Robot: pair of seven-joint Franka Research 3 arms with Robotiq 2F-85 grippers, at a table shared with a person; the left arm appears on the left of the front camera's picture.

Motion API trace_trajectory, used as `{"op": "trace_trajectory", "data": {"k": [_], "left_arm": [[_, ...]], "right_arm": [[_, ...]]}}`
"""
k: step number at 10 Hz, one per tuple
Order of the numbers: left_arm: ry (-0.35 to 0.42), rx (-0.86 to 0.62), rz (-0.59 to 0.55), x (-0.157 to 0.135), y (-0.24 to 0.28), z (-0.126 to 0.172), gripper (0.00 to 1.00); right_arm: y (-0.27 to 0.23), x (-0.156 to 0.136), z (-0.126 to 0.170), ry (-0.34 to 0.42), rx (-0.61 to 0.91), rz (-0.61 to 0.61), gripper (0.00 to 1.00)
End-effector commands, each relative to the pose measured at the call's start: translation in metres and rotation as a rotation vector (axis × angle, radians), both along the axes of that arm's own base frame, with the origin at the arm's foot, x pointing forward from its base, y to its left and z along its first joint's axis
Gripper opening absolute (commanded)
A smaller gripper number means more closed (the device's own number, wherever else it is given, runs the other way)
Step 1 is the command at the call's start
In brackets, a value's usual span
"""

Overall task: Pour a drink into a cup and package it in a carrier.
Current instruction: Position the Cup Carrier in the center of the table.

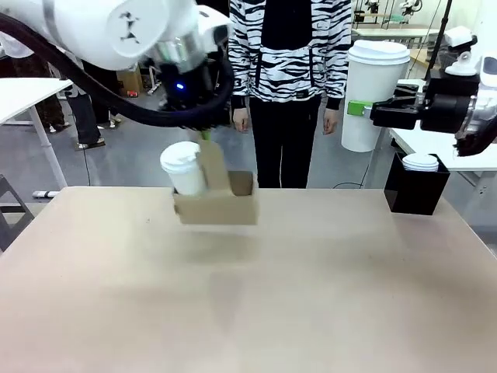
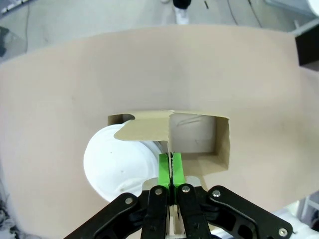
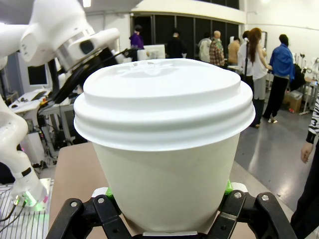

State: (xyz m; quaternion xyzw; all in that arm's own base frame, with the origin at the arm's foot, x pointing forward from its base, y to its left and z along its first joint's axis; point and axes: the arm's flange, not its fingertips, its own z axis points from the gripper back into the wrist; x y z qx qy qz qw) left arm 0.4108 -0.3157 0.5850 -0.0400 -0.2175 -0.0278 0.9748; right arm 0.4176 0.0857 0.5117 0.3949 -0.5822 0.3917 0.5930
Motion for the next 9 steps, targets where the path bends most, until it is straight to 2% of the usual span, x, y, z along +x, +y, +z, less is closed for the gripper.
{"op": "trace_trajectory", "data": {"k": [1,5,9], "left_arm": [[0.011,-0.037,0.049,-0.012,-0.022,-0.027,0.02],[0.049,-0.047,0.081,-0.052,-0.063,-0.086,0.02],[0.102,0.034,0.076,-0.063,-0.074,-0.108,0.02]], "right_arm": [[0.003,0.003,0.005,-0.004,0.003,-0.01,0.81],[0.003,0.003,0.005,-0.004,0.003,-0.01,0.81],[0.003,0.003,0.005,-0.004,0.003,-0.01,0.81]]}}
